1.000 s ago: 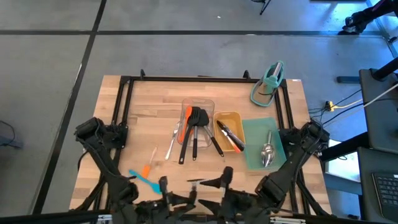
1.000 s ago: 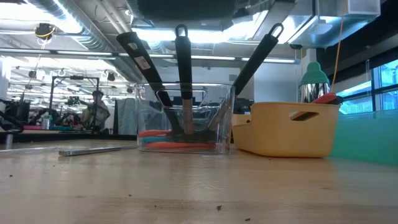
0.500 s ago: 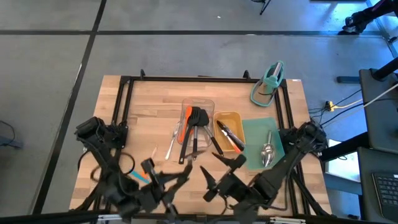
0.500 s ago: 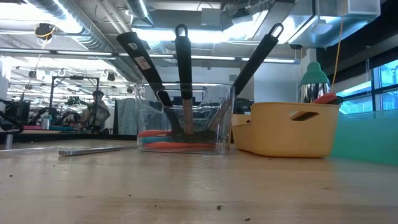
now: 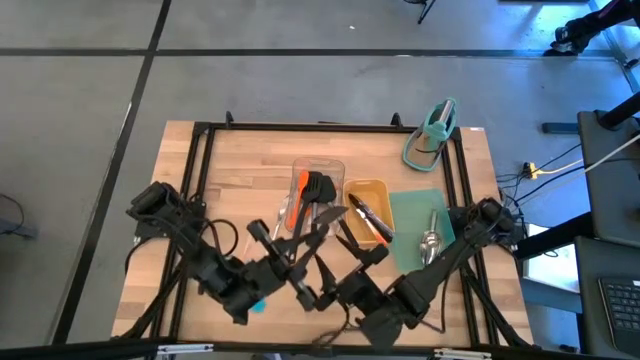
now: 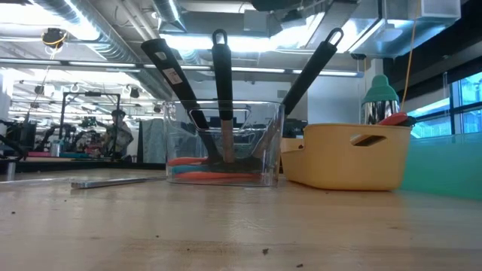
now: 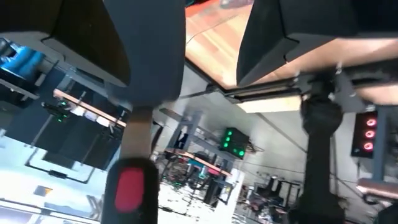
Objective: Pick & Place Kitchen Items
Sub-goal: Put the black spatula into the transparent bin
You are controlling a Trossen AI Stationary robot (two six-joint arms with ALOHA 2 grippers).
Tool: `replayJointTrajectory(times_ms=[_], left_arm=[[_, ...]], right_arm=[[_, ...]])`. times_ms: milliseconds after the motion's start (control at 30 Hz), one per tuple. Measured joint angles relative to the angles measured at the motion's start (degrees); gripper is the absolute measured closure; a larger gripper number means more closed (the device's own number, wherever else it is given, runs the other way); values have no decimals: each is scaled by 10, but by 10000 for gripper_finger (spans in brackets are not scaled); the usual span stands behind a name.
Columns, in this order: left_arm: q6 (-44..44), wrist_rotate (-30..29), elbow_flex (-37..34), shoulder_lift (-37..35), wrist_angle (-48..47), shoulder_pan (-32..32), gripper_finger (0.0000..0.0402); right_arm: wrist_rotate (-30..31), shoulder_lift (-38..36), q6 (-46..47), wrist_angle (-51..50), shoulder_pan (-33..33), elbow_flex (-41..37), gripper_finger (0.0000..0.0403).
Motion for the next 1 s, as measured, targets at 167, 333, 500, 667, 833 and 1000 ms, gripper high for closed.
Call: replayJointTrajectory(times_ms=[167,333,500,667,833,1000], left_arm=[[61,21,6,-2,119,11,353],[167,14,39,-20,170,20,353],[192,21,44,-43,162,19,353],[196,3,44,-65,121,10,353],[194,3,44,-70,114,-11,353],[185,-7,44,-77,84,-24,353]], right_arm=[[1,-1,-84,75,-26,22,118],[0,-1,-158,80,-68,62,153],[0,-1,-234,79,-109,105,189],[-1,-1,-279,79,-123,146,194],[-28,-1,-308,79,-115,179,181],[-63,-1,-341,93,-99,194,169]])
